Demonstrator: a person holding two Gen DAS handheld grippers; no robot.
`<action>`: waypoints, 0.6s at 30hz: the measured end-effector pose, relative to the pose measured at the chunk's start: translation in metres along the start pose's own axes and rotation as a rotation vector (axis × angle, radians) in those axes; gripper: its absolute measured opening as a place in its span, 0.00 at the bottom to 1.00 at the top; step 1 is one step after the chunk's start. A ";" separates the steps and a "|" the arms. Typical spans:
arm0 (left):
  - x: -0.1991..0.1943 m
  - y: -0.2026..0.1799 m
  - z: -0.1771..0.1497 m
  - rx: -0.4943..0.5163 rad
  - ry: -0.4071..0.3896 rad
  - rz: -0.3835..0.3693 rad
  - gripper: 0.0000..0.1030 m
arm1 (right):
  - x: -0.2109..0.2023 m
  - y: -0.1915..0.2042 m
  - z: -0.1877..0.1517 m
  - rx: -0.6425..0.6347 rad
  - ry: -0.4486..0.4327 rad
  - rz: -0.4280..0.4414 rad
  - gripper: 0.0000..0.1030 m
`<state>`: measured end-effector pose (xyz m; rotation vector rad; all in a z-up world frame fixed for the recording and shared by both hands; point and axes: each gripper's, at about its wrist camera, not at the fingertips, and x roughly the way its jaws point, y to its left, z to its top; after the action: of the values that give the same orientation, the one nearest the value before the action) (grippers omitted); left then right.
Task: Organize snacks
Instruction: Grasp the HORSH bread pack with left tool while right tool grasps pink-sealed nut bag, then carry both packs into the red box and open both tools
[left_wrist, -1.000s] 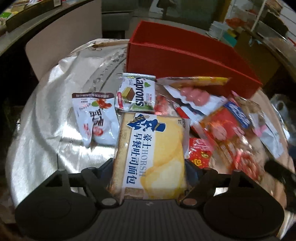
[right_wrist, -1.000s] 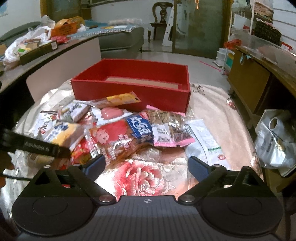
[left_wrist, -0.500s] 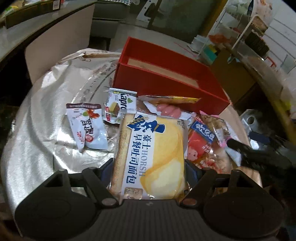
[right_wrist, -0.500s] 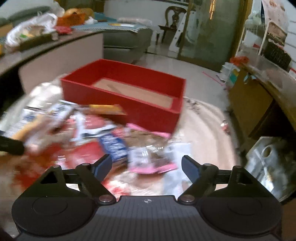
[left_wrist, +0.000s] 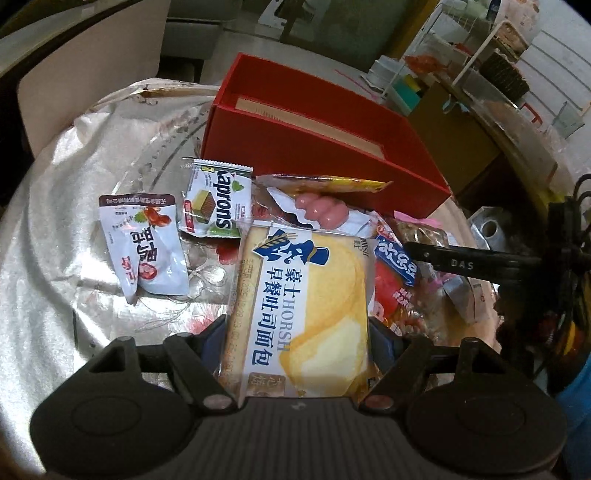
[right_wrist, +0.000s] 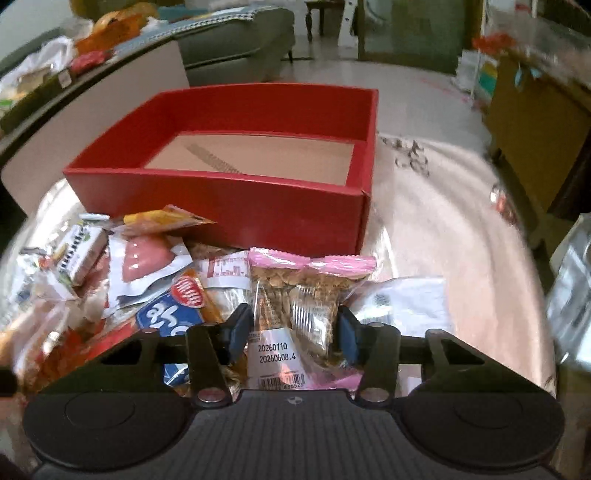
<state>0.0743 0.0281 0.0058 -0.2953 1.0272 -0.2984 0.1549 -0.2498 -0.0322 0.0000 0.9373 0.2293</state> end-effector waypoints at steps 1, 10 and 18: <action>-0.001 -0.001 0.000 0.003 -0.004 -0.003 0.68 | -0.003 0.000 -0.002 0.004 0.000 -0.002 0.49; -0.022 -0.009 0.006 0.000 -0.092 -0.052 0.68 | -0.057 0.002 -0.006 0.054 -0.095 0.067 0.47; -0.026 -0.034 0.049 0.042 -0.229 -0.046 0.68 | -0.083 0.005 0.031 0.052 -0.211 0.113 0.47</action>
<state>0.1007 0.0114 0.0624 -0.3080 0.7889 -0.3195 0.1317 -0.2583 0.0533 0.1233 0.7332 0.3037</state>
